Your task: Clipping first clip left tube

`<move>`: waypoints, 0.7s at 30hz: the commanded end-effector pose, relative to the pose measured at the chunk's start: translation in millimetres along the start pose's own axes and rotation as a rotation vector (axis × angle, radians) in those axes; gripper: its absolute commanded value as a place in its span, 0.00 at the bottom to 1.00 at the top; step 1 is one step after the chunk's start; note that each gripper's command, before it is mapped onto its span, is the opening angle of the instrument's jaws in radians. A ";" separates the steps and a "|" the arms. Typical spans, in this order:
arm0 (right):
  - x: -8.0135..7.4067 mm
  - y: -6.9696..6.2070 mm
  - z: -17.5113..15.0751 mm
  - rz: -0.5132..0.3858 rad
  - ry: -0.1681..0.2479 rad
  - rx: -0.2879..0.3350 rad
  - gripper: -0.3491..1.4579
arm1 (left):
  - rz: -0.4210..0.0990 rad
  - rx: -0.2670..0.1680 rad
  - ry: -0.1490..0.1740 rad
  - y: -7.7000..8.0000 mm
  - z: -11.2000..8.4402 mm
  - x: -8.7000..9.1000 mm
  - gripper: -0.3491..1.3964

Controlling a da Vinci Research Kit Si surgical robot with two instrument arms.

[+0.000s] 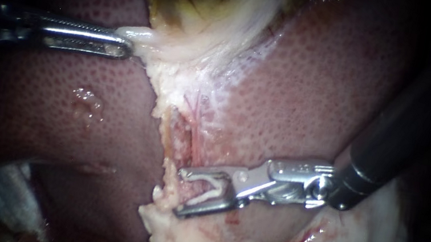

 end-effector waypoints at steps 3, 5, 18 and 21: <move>0.3 0.1 -0.1 0.002 -0.001 -0.006 0.48 | 0.000 0.001 0.000 0.1 0.0 0.0 0.00; 0.4 0.1 0.0 0.003 -0.001 -0.006 0.48 | -0.001 0.001 0.000 0.2 0.0 0.1 0.00; 0.6 1.0 2.9 0.001 0.007 -0.023 0.50 | -0.001 0.001 0.000 0.4 0.3 0.1 0.00; 0.3 1.2 4.0 -0.002 0.008 -0.022 0.50 | -0.001 0.001 0.000 0.5 0.3 0.1 0.00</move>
